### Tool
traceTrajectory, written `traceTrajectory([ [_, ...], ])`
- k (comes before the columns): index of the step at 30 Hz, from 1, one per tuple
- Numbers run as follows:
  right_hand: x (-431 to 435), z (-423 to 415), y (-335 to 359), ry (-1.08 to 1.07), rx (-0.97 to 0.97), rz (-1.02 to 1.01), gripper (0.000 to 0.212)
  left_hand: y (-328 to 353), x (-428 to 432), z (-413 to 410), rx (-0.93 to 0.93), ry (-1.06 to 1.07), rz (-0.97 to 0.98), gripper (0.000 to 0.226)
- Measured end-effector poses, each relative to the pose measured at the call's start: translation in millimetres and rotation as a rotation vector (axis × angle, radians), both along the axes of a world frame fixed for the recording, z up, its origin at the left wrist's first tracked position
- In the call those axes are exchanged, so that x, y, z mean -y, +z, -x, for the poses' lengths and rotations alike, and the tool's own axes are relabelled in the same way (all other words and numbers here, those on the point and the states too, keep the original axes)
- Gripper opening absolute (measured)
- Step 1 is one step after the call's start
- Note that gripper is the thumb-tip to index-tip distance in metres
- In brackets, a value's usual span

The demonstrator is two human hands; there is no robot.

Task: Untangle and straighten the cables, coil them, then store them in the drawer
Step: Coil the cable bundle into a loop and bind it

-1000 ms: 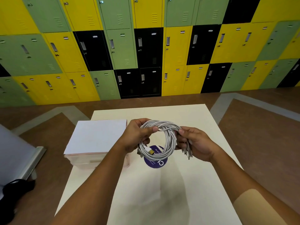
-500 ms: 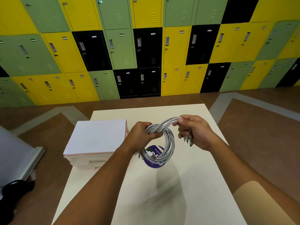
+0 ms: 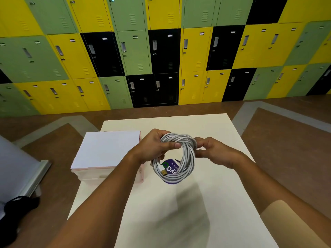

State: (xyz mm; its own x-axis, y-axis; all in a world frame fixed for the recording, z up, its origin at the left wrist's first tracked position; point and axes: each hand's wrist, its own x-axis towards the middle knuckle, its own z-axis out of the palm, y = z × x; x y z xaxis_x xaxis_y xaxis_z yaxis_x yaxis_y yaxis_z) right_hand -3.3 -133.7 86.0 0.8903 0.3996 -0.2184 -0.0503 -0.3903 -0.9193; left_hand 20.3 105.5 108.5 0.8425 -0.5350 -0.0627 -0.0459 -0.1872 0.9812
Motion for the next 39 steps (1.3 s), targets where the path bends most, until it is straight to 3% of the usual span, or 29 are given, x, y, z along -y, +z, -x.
traceTrajectory([
  [4,-6,-2,1,-0.033,0.212,0.141,0.012,2,4,1,0.009,0.004,0.027,0.006],
  [8,-15,2,4,-0.078,0.250,0.169,0.017,-1,5,2,0.020,0.034,0.058,0.007],
  [15,-23,8,7,-0.213,0.098,-0.325,0.012,-9,11,5,0.031,0.089,0.158,0.002],
  [19,-26,9,4,-0.257,0.001,-0.555,0.025,-15,15,8,0.036,0.083,0.188,0.011],
  [23,-29,11,3,-0.299,-0.091,-0.667,0.027,-15,16,9,0.025,0.075,0.206,0.020],
  [28,-35,16,-5,-0.364,-0.261,-0.792,0.026,-14,19,10,-0.010,0.081,0.201,0.015],
  [32,-43,20,-12,-0.319,-0.398,-0.947,0.060,-22,21,8,-0.066,0.125,0.223,0.021],
  [37,-49,21,-10,-0.342,-0.451,-1.093,0.061,-22,27,10,0.047,0.184,0.238,0.011],
  [39,-55,22,-6,-0.366,-0.442,-1.158,0.065,-19,27,12,0.037,0.180,0.263,0.020],
])
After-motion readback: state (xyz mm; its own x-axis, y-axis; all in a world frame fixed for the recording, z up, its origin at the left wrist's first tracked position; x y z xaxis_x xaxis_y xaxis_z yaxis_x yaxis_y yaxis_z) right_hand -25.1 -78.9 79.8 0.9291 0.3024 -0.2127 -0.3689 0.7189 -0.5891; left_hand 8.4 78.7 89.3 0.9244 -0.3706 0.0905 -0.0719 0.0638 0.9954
